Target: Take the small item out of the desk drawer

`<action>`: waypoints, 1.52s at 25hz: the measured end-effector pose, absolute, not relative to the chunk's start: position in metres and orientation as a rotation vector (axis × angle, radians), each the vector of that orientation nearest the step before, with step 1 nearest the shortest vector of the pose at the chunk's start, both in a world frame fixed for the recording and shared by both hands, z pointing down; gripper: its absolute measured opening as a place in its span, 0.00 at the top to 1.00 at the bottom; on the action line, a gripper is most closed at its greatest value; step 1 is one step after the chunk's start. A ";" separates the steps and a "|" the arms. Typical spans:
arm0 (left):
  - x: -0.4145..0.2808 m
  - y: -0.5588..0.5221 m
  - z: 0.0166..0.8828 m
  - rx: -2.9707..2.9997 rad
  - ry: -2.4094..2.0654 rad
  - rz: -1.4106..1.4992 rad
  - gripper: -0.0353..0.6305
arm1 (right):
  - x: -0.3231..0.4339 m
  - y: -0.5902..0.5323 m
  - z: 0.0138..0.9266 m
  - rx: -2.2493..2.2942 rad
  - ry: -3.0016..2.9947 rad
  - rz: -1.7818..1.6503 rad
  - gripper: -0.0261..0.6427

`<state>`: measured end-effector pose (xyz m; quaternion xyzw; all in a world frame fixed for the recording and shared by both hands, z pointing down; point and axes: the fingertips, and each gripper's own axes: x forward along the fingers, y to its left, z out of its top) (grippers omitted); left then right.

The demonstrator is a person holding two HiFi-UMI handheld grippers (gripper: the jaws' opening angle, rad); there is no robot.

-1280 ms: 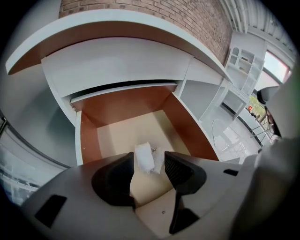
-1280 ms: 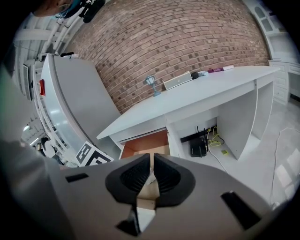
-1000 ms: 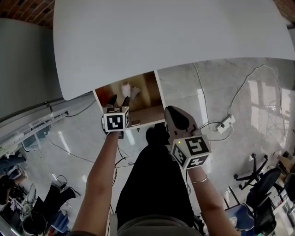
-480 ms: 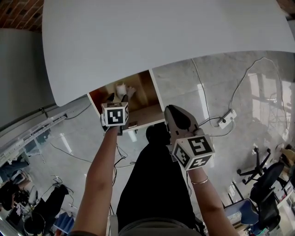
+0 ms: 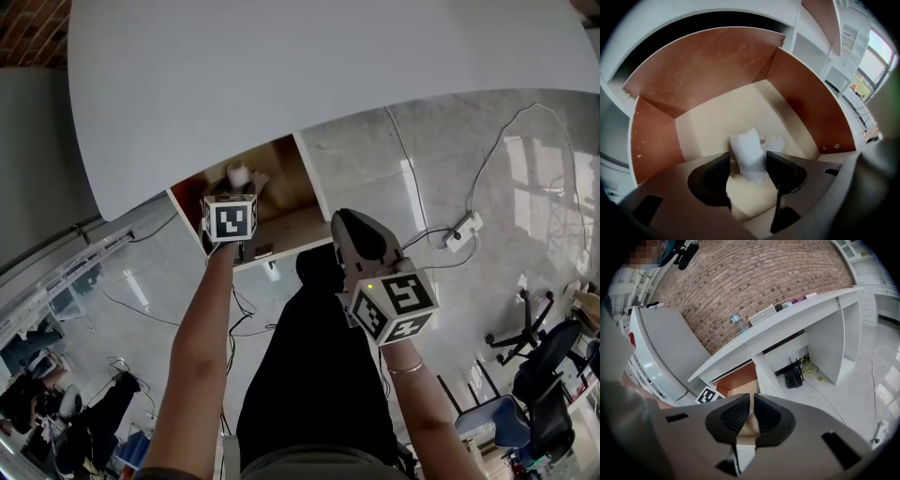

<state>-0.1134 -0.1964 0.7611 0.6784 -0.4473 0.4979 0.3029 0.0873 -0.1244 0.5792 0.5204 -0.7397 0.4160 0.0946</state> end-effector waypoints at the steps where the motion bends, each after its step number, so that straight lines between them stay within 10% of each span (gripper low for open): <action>1: -0.113 -0.197 0.763 1.795 -1.184 1.319 0.60 | 0.087 -0.124 0.580 1.541 -2.193 1.240 0.91; 38: -0.088 -0.185 0.695 2.019 -1.141 1.310 0.67 | 0.058 -0.116 0.556 1.477 -2.221 1.227 0.92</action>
